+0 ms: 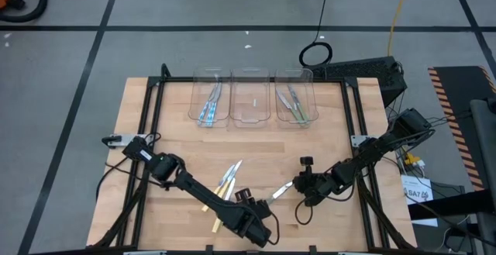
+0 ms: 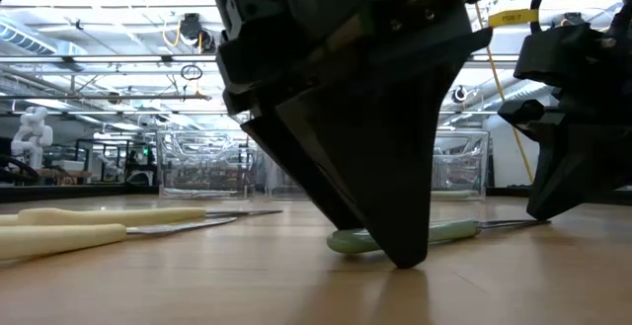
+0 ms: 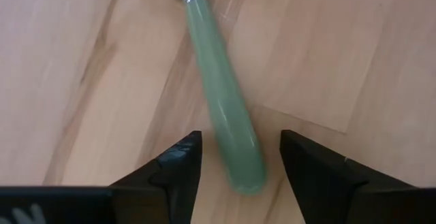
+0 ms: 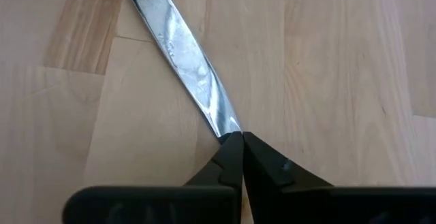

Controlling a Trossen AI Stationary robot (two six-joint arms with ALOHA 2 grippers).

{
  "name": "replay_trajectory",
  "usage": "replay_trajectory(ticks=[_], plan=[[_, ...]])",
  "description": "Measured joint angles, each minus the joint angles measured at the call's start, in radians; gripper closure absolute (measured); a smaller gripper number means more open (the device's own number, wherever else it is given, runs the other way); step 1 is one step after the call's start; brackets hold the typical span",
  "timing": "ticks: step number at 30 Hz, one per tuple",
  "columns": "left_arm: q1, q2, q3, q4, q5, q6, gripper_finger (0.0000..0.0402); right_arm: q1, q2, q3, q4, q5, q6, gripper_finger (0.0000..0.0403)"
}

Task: Sort silverware by color (type)
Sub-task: Put the green knife into the right transparent bin

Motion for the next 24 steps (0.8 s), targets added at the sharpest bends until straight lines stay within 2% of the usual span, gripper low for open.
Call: replay_trajectory(ticks=[4,11,16,21,24], plan=[[0.016,0.006,0.002,0.003,0.033,0.005,0.0213,0.002,0.0,0.0,0.0,0.001,-0.006,0.0399],[0.023,0.008,0.0,-0.002,0.035,0.024,0.0304,0.009,0.003,0.04,-0.038,-0.016,-0.004,0.039],[0.035,0.01,-0.001,-0.012,-0.018,0.063,0.0349,0.039,0.004,0.181,-0.214,-0.016,0.016,0.0343],[0.039,0.01,-0.001,-0.011,-0.023,0.062,0.0362,0.081,0.003,0.309,-0.409,-0.009,0.072,0.0292],[0.039,0.01,-0.001,-0.012,-0.019,0.072,0.0363,0.121,0.003,0.34,-0.469,-0.009,0.086,0.027]])
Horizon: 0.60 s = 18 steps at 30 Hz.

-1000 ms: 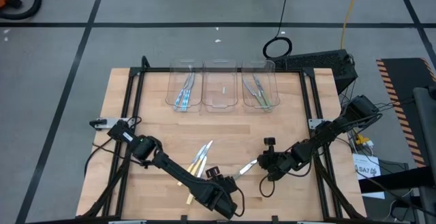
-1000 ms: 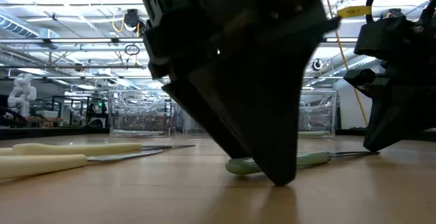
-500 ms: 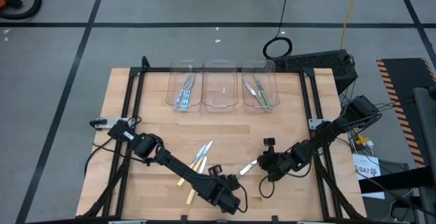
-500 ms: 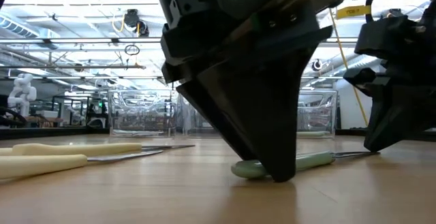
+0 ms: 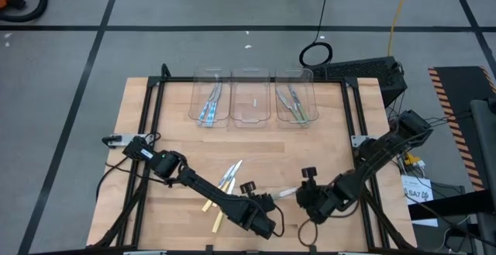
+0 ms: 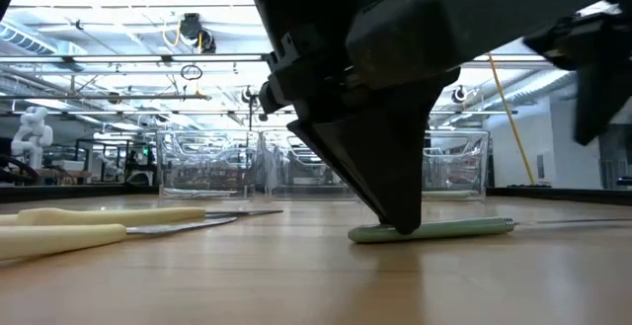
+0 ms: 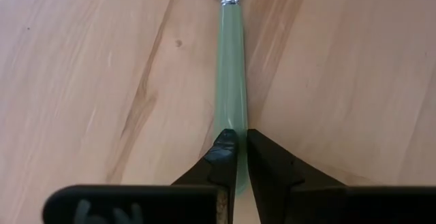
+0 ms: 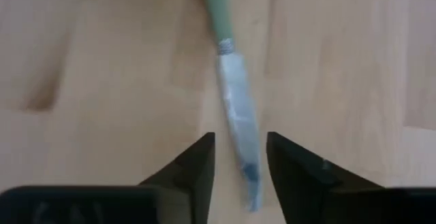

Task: Sort silverware by color (type)
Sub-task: Put the green knife into the right transparent bin

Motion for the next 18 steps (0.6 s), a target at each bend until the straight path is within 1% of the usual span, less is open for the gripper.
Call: replay_trajectory(ticks=[3,6,9,11,14,18], plan=[[-0.001,0.0,-0.001,-0.001,-0.001,0.009,0.0364,0.043,0.0,-0.006,-0.001,0.009,-0.024,0.0258],[-0.002,0.0,-0.001,-0.005,-0.006,0.03,0.0364,0.067,0.0,-0.018,0.004,0.021,-0.047,0.0253],[-0.001,0.0,-0.001,-0.005,-0.006,0.041,0.0367,0.078,0.0,-0.031,0.016,0.066,-0.05,0.0253],[-0.001,0.0,-0.001,-0.004,-0.006,0.042,0.0375,0.079,0.0,-0.05,0.056,0.099,-0.053,0.0253],[-0.002,0.003,-0.002,0.008,0.001,0.059,0.0391,0.078,0.0,-0.09,0.143,0.122,-0.082,0.0252],[0.0,0.003,-0.003,0.01,0.001,0.064,0.0396,0.075,-0.001,-0.14,0.244,0.121,-0.116,0.0252]])
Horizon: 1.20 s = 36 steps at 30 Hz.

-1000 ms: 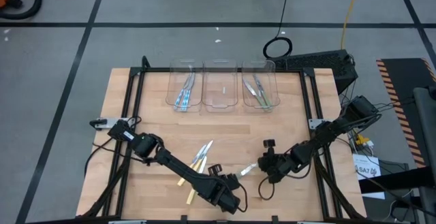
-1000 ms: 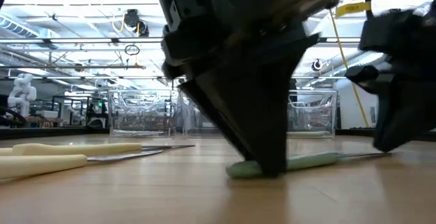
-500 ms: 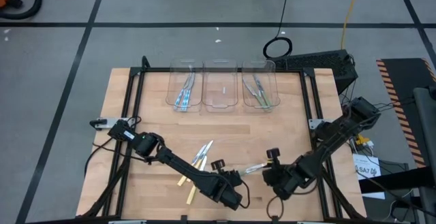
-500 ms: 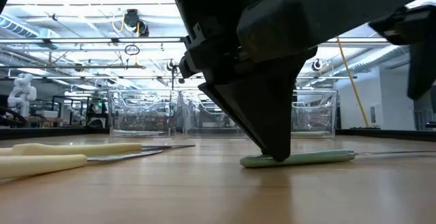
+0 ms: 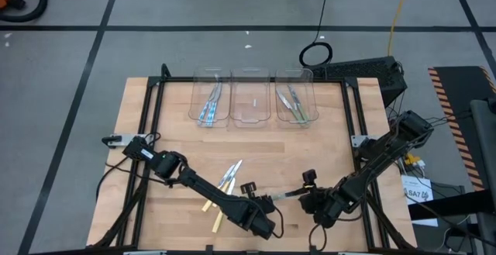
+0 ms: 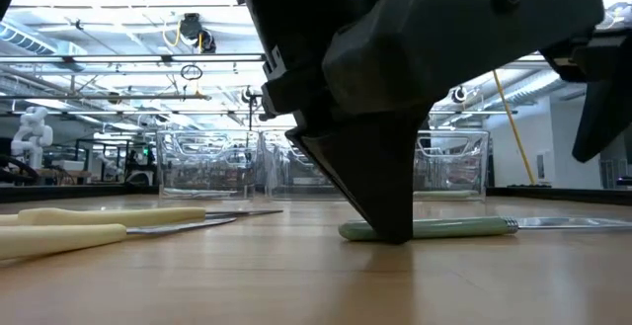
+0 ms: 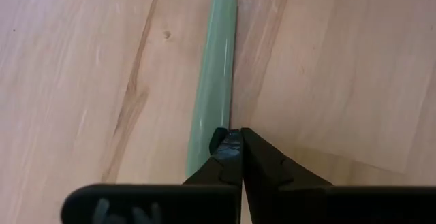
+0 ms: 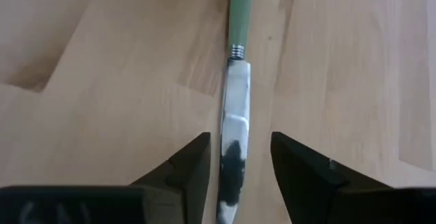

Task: Sort silverware by color (type)
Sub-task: Put the green knife into the right transparent bin

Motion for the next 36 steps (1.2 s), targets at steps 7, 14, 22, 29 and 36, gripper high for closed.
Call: replay_trajectory(ticks=[7,14,22,29,36], plan=[[0.003,0.0,0.0,0.005,0.0,0.003,0.0396,-0.01,0.0,-0.036,0.007,0.002,0.046,0.0252],[0.004,0.0,0.0,0.01,-0.002,0.015,0.0396,-0.05,-0.001,-0.09,0.006,0.002,0.174,0.0252],[0.004,0.0,0.0,0.016,-0.008,0.019,0.0396,-0.098,-0.003,-0.122,0.033,-0.082,0.28,0.0252],[0.004,0.0,0.0,0.017,-0.008,0.017,0.0396,-0.106,-0.003,-0.122,0.12,-0.195,0.283,0.0252],[0.004,0.0,0.0,0.018,-0.009,0.016,0.0396,-0.105,-0.002,-0.122,0.149,-0.244,0.282,0.0252]])
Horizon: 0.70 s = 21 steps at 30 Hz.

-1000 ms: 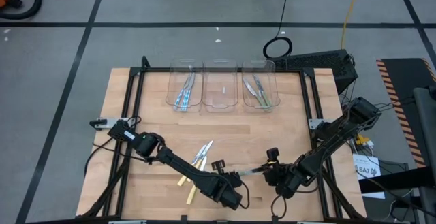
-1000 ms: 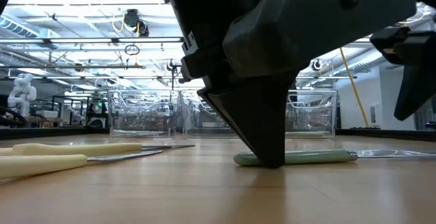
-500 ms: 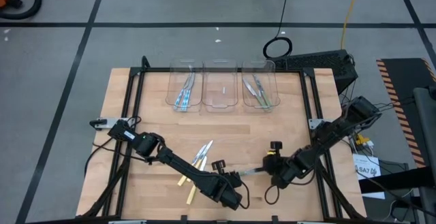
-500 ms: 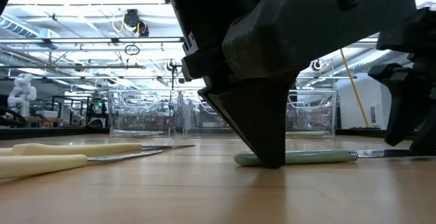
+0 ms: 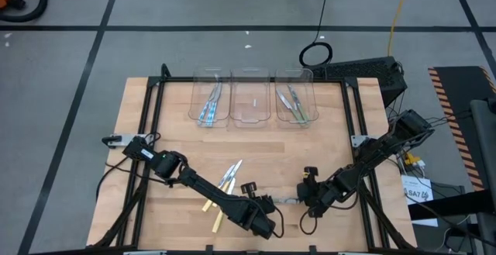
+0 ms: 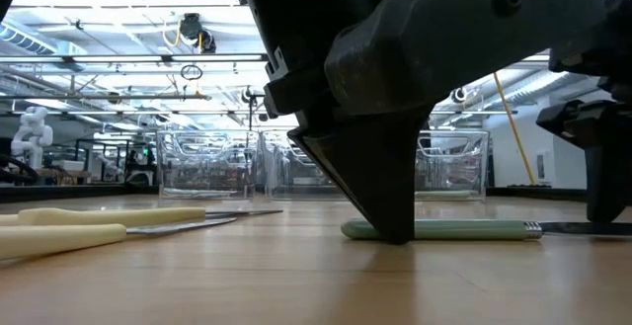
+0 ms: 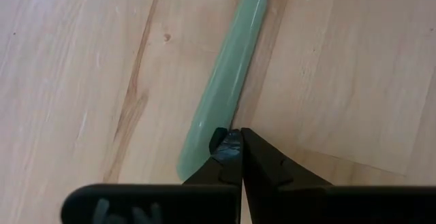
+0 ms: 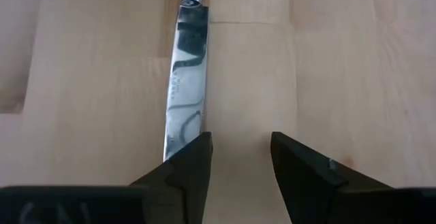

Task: Sort silverware by color (type)
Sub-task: Put the green knife into the right transparent bin

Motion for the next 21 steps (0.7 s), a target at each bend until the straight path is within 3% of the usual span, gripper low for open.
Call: replay_trajectory(ticks=[21], plan=[[0.0,0.0,0.0,0.006,-0.002,0.004,0.0396,-0.017,-0.01,0.058,-0.033,-0.076,0.137,0.0251]])
